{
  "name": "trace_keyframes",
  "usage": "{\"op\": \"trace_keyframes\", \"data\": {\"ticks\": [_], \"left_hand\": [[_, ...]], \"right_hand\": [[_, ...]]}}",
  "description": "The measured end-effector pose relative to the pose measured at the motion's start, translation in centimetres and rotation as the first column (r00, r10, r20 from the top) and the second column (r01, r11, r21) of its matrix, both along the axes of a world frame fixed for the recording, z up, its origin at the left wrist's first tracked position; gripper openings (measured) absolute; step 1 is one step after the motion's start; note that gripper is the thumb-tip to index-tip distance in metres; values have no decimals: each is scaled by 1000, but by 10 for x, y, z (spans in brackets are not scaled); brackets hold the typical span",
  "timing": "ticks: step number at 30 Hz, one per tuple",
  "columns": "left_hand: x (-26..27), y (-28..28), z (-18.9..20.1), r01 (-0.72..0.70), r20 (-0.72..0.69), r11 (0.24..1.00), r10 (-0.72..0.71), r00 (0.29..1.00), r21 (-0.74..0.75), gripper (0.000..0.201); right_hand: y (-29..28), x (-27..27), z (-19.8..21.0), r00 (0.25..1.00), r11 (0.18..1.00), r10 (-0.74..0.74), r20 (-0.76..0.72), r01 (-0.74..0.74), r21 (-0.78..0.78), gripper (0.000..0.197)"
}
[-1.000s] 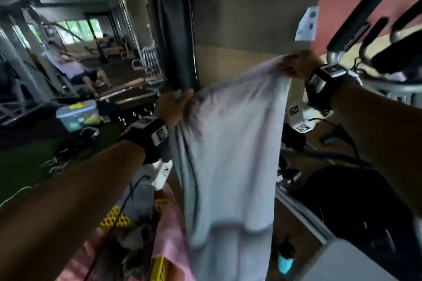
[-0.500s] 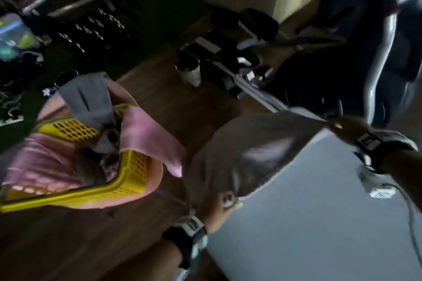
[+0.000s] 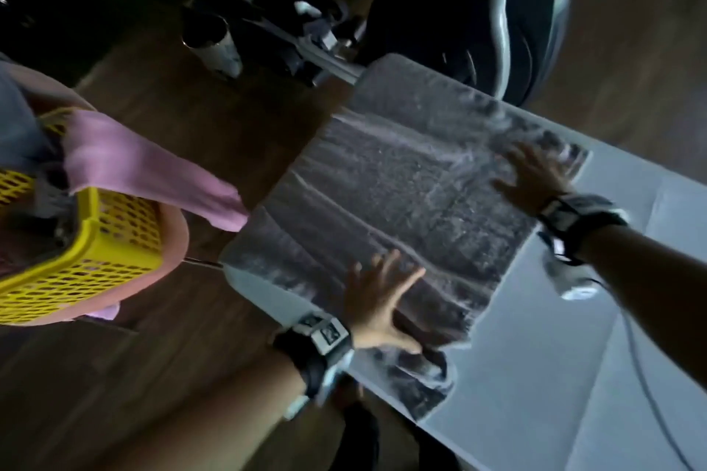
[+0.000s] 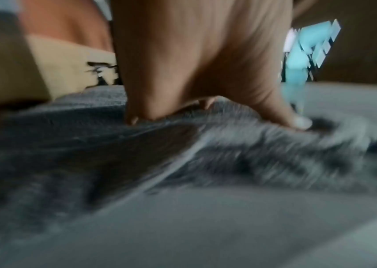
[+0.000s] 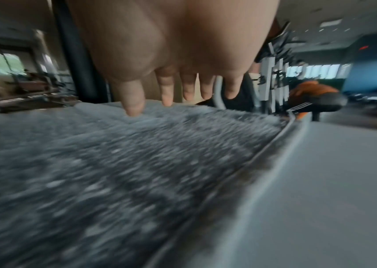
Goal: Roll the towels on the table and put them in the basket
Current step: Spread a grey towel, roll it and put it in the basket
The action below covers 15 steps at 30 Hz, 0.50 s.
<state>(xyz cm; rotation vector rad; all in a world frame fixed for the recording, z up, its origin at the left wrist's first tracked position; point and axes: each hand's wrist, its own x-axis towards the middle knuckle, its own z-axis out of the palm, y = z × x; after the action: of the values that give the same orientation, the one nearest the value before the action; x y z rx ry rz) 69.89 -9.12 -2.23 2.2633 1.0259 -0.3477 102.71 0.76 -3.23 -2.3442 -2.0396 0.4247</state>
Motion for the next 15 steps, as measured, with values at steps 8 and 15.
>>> {"op": "trace_keyframes", "data": {"ticks": [8, 15], "left_hand": [[3, 10, -42, 257, -326, 953, -194, 925, 161, 143], [21, -2, -44, 207, -346, 967, -145, 927, 148, 142]], "right_hand": [[18, -47, -42, 990, 968, 122, -64, -133, -215, 88], [-1, -31, -54, 983, 970, 166, -75, -177, -168, 86]]}}
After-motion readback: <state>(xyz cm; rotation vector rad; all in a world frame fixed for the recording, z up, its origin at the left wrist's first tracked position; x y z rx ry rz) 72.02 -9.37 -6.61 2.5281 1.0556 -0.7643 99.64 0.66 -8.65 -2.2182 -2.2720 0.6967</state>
